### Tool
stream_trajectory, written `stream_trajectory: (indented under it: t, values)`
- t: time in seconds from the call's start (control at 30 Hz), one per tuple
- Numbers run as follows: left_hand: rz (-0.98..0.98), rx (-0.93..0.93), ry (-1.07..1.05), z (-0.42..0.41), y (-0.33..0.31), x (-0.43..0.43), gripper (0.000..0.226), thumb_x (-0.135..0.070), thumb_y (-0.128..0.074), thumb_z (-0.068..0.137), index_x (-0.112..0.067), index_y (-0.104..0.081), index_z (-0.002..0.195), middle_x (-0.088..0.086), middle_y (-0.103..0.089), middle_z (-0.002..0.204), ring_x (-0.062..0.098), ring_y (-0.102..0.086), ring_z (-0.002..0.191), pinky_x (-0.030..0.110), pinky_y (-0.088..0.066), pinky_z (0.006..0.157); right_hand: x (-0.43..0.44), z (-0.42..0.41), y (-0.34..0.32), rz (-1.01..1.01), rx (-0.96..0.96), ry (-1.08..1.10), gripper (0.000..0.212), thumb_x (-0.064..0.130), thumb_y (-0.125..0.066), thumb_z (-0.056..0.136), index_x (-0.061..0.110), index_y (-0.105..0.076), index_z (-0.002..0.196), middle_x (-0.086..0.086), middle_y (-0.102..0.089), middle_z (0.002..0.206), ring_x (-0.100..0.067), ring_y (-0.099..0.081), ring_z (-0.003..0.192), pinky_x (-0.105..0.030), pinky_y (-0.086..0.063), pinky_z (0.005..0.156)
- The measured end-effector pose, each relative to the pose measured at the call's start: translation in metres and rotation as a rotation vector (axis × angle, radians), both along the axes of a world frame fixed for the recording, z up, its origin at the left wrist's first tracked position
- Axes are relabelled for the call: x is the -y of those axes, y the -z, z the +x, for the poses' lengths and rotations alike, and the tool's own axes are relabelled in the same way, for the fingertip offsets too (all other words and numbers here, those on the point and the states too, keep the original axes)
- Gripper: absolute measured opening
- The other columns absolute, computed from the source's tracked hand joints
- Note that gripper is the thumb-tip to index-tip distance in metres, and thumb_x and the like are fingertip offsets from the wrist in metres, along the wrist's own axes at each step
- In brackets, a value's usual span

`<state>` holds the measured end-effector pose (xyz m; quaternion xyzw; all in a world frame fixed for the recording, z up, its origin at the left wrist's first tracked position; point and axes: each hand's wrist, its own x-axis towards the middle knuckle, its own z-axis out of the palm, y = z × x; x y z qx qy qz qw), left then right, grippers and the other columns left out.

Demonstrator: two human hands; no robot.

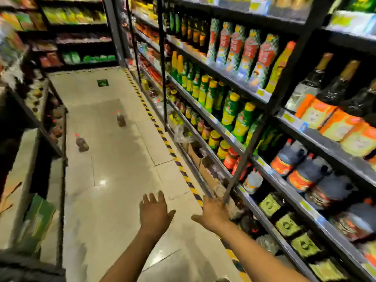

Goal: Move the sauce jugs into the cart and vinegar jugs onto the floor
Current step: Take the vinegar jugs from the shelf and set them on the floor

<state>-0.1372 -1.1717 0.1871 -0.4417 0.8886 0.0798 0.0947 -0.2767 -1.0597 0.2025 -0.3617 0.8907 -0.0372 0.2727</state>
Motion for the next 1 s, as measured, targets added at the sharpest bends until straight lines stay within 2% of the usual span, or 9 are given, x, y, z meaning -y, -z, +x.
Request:
stream_trajectory:
  t: [0.17, 0.33, 0.6, 0.83, 1.0]
  values:
    - [0.100, 0.045, -0.197, 0.043, 0.028, 0.051, 0.081, -0.060, -0.038, 0.091, -0.010, -0.012, 0.149, 0.018, -0.034, 0.147, 0.039, -0.026, 0.137, 0.043, -0.028, 0.109, 0.070, 0.011, 0.031, 0.079, 0.075, -0.115, 0.086, 0.062, -0.061, 0.075, 0.017, -0.027, 0.140, -0.011, -0.043, 0.139, -0.034, -0.045, 0.123, -0.046, -0.046, 0.096]
    - [0.162, 0.059, -0.366, 0.059, 0.053, 0.116, 0.085, -0.063, -0.040, 0.089, -0.010, -0.012, 0.149, 0.015, -0.038, 0.144, 0.036, -0.030, 0.135, 0.042, -0.031, 0.108, 0.156, 0.009, 0.052, 0.143, 0.114, -0.177, 0.088, 0.058, -0.061, 0.078, 0.011, -0.025, 0.142, -0.014, -0.041, 0.139, -0.033, -0.041, 0.127, -0.041, -0.043, 0.100]
    - [0.184, 0.096, -0.519, 0.027, 0.076, 0.285, 0.087, -0.064, -0.039, 0.089, -0.009, -0.009, 0.149, 0.019, -0.029, 0.150, 0.036, -0.023, 0.140, 0.041, -0.026, 0.112, 0.345, -0.043, 0.075, 0.174, 0.116, -0.292, 0.085, 0.057, -0.061, 0.080, 0.012, -0.026, 0.142, -0.014, -0.043, 0.136, -0.032, -0.044, 0.124, -0.040, -0.043, 0.098]
    - [0.114, 0.063, -0.587, 0.008, 0.066, 0.404, 0.087, -0.069, -0.037, 0.086, -0.017, -0.011, 0.150, 0.018, -0.032, 0.147, 0.034, -0.029, 0.136, 0.041, -0.028, 0.110, 0.493, -0.082, 0.063, 0.140, 0.089, -0.422, 0.078, 0.057, -0.060, 0.080, 0.014, -0.030, 0.138, -0.014, -0.045, 0.131, -0.032, -0.044, 0.121, -0.041, -0.041, 0.097]
    - [0.206, 0.074, -0.677, 0.011, 0.077, 0.495, 0.087, -0.067, -0.036, 0.088, -0.018, -0.003, 0.151, 0.019, -0.021, 0.154, 0.035, -0.017, 0.143, 0.041, -0.019, 0.115, 0.596, -0.093, 0.075, 0.165, 0.103, -0.449, 0.080, 0.053, -0.061, 0.081, 0.015, -0.025, 0.141, -0.015, -0.043, 0.135, -0.034, -0.041, 0.125, -0.042, -0.040, 0.099]
